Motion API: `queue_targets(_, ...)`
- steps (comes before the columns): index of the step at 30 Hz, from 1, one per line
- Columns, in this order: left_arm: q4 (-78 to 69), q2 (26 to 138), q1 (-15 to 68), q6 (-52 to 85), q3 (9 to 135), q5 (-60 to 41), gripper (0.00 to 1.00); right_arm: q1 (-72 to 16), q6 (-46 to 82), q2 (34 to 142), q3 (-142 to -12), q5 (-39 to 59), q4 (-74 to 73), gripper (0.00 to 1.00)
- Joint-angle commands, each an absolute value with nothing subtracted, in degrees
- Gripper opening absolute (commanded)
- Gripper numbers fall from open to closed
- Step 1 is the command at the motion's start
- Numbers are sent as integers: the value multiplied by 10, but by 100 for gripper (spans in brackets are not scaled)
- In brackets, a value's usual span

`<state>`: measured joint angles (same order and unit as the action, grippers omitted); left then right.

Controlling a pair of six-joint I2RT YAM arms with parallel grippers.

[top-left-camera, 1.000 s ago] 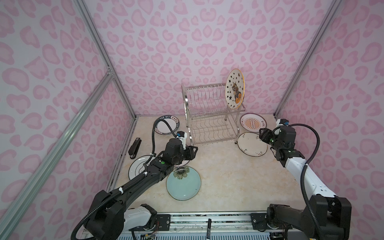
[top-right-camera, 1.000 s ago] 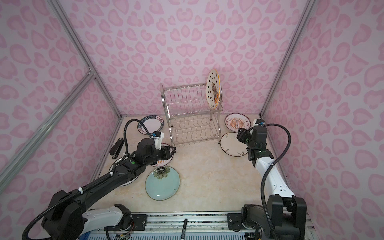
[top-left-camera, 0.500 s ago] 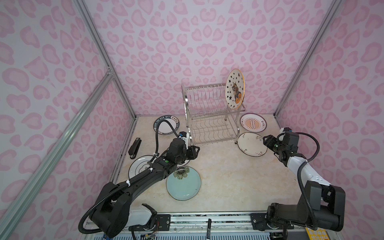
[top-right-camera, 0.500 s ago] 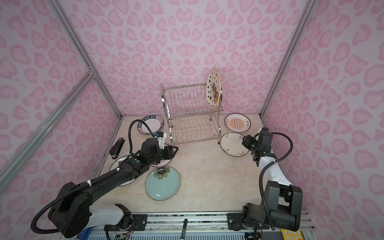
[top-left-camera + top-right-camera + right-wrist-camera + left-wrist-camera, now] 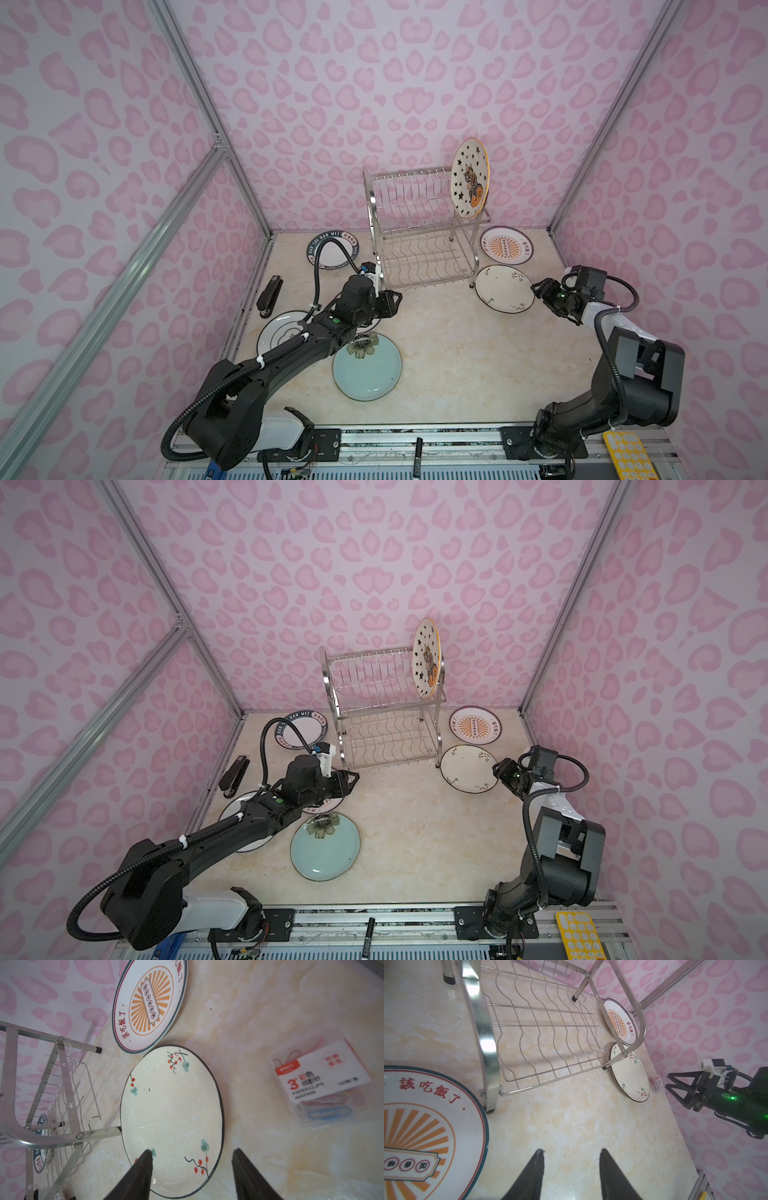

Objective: Load the plates into the dish rack
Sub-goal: 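Move the right gripper down to the red-berry plate's rim while the left arm shifts, then grip the red-berry plate's near rim with the right gripper and tilt it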

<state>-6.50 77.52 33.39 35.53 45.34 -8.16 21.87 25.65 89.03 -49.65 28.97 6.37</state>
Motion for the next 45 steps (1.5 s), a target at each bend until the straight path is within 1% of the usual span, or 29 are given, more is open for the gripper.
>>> queue_targets(1,-81,778,335,348,460,-85,46,220,248,904,-500,305,76,60)
queue_targets(15,-74,778,337,345,464,-84,46,222,263,936,-493,310,58,59)
queue_targets(16,-75,778,337,345,465,-86,46,223,266,938,-491,313,53,57)
queue_targets(19,-71,780,338,344,468,-87,45,223,270,951,-493,326,47,48)
queue_targets(20,-70,780,338,343,468,-87,45,222,270,956,-494,328,46,47)
queue_targets(32,-59,782,340,340,476,-83,44,213,280,987,-494,335,26,41)
queue_targets(38,-55,782,341,340,482,-85,44,210,282,1001,-495,342,18,36)
queue_targets(40,-53,784,341,339,484,-86,44,210,283,1005,-495,343,16,34)
queue_targets(45,-52,787,343,339,489,-90,43,210,283,1012,-498,349,16,23)
